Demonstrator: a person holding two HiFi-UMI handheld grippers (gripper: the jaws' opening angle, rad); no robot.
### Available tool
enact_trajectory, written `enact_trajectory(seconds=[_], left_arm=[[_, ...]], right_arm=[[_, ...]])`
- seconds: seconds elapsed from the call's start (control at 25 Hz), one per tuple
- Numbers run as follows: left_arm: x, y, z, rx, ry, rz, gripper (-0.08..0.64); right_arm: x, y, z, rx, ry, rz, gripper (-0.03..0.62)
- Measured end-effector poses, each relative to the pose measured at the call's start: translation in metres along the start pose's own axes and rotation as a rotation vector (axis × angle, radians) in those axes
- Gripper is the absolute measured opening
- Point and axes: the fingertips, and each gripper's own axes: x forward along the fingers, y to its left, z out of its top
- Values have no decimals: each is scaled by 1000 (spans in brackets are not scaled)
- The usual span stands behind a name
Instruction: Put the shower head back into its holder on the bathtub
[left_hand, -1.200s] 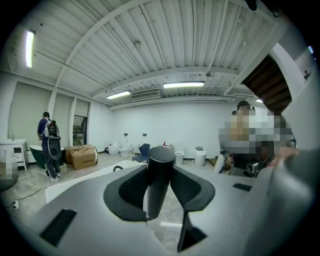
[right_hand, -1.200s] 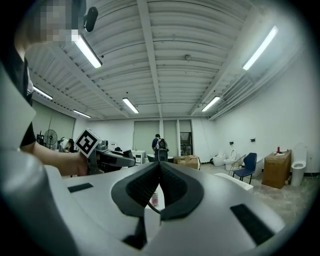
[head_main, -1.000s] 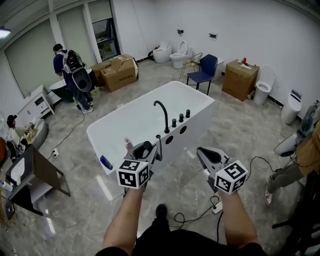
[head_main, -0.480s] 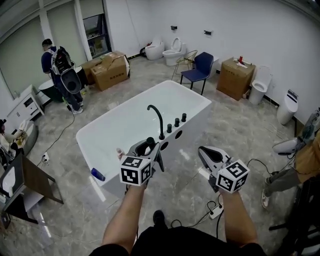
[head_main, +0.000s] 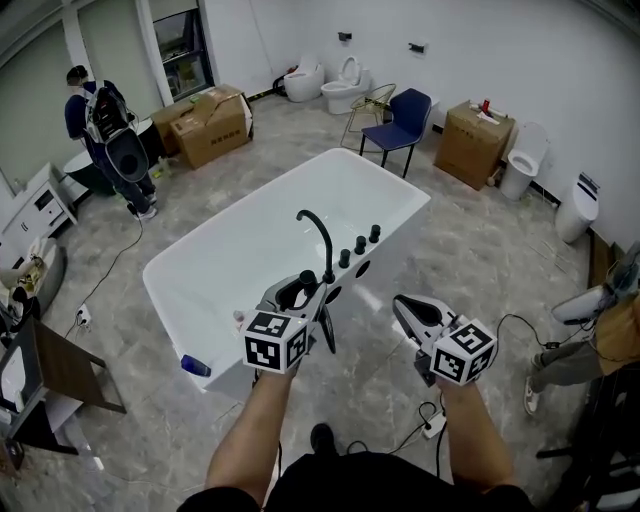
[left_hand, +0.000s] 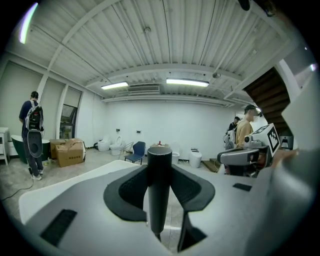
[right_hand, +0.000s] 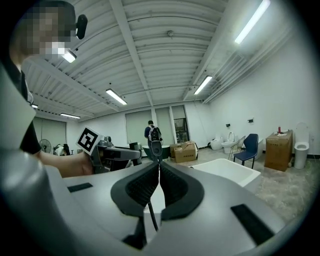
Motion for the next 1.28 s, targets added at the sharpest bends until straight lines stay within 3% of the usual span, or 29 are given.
enact_trajectory(seconds=[0.52,0.8,1.12,1.28], left_arm=[[5,64,3,-17,-3,-15,152],[9,76,-2,-33,9,11,152],[60,93,1,-46,34,68,152],[94,102,7,-58,42,119,152]], right_arm=[[56,-13,-12,94,12,-43,18],[68,-21,-19,124,7,-17,17],[89,-93,-15,141,5,11,17],[108,-126,-15,136,30,73,17]])
